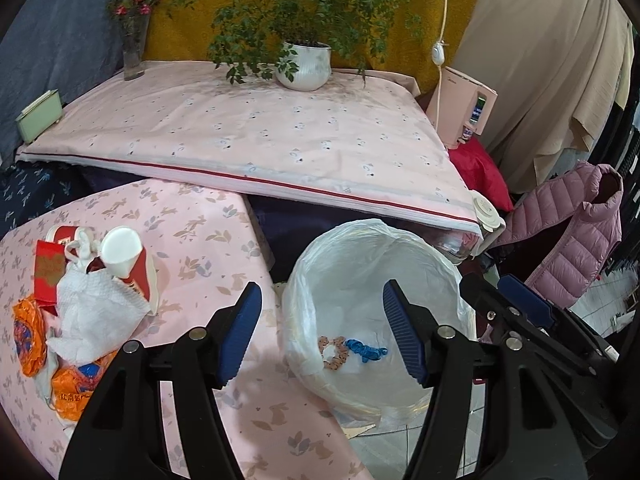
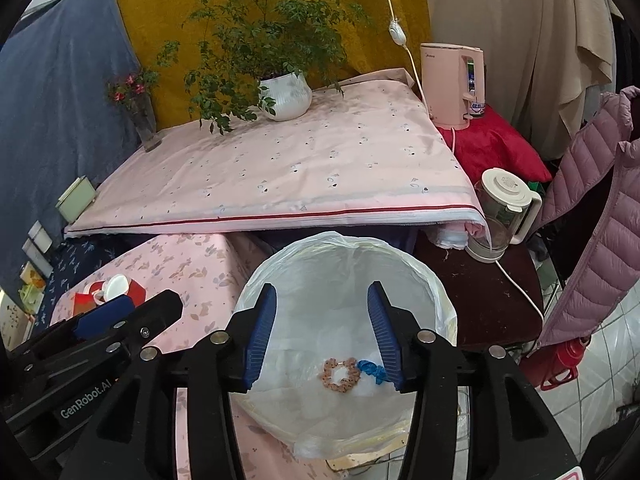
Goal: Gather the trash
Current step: 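Carry scrunchie and ribbon over the bin and open both tools, then grasp the white sock with the left tool while the right tool grasps the orange bag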
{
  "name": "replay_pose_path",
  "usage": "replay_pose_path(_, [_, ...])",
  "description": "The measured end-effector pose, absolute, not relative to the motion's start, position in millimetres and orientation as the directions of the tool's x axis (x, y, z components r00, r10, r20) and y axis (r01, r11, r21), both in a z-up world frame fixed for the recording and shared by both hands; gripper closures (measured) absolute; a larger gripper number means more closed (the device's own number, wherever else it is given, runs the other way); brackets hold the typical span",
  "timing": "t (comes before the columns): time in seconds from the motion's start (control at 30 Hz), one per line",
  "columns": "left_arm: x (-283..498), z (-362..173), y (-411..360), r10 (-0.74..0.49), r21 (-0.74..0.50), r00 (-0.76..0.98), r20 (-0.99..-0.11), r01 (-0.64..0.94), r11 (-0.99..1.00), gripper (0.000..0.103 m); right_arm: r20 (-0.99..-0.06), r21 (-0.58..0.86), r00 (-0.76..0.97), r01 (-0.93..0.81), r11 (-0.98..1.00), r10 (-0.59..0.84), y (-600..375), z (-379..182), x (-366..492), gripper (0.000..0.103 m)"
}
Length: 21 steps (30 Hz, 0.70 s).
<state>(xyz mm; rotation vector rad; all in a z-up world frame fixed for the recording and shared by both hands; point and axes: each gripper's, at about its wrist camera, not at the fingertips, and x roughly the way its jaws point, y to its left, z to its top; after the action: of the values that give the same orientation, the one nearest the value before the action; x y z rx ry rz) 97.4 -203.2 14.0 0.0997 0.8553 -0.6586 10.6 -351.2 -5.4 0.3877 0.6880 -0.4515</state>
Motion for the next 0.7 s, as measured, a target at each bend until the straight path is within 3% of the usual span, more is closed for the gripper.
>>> replay_pose_path(0.47, [111, -9, -101, -0.401, -0.203, 0.52, -0.754, 0.396, 0.896, 0.039, -0.689, 0.178, 0.697, 0.43, 0.885, -0.199, -290, -11, 19, 0.05])
replay_pose_path(0.6, [111, -22, -64, -0.352, -0.196, 0.53, -0.771, 0.328, 0.924, 0.03, -0.695, 0.175, 0.699, 0.393, 0.903, -0.17, -268, -14, 24, 0.049])
replay_pose_path(0.7, [111, -32, -38, -0.317, -0.184, 0.528, -0.788, 0.29, 0.939, 0.029, -0.7, 0.171, 0.699, 0.363, 0.916, -0.147, -249, -19, 27, 0.049])
